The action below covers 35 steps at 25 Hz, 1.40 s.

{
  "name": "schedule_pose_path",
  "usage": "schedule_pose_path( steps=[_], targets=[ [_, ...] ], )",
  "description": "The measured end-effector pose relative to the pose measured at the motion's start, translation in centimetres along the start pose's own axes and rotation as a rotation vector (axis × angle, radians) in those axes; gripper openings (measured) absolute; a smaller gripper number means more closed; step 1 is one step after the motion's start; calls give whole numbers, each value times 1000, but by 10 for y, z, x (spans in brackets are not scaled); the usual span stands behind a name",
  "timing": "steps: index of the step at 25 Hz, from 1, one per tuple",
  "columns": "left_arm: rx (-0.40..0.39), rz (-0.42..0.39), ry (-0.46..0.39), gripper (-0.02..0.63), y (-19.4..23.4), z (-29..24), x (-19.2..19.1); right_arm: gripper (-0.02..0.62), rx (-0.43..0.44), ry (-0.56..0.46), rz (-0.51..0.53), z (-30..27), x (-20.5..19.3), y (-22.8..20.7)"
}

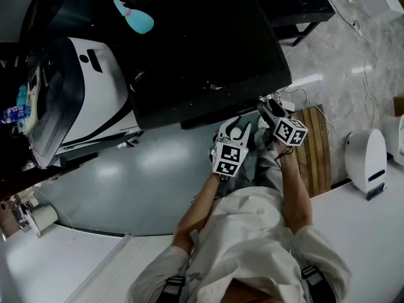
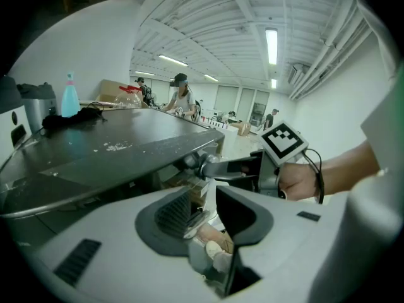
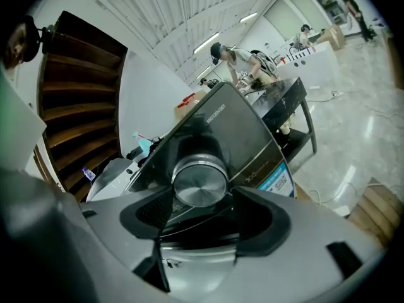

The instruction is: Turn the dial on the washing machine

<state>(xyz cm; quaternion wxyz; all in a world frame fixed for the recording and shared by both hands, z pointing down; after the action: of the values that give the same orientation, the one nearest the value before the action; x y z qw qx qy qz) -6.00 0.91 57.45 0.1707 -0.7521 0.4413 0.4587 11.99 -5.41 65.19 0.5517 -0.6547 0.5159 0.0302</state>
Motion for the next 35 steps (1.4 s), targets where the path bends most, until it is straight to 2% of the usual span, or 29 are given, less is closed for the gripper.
schedule_pose_path(
  steps=[6,11,22,28,35],
  targets=[
    [12,-3,-6,130,2,1,3,297,-15,19,35,7,-4,1],
    [13,-8,-12,130,3,2,6,276,-23,29,108,16,-2,7],
    [23,-3,-64,130,9,12,29,268,-2,57,425,41,24,53],
    [39,-16,-120,130,15,28,49,268,3,37,603,59,43,89],
    [34,-47,-180,130,15,48,65,258,-12,7,697,84,47,118]
  ],
)
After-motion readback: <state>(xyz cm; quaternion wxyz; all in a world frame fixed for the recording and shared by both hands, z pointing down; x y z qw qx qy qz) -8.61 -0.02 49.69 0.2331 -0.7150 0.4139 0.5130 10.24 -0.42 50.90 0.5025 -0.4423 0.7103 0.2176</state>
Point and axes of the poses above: the fingertips, and each gripper's own axes: z backward along the fingers, y to its left, x out of its top, the point moved 9 cm from there along z, backward along the fingers, and after that the axes turned 6 degrees about -y, right-handed, at the moved point
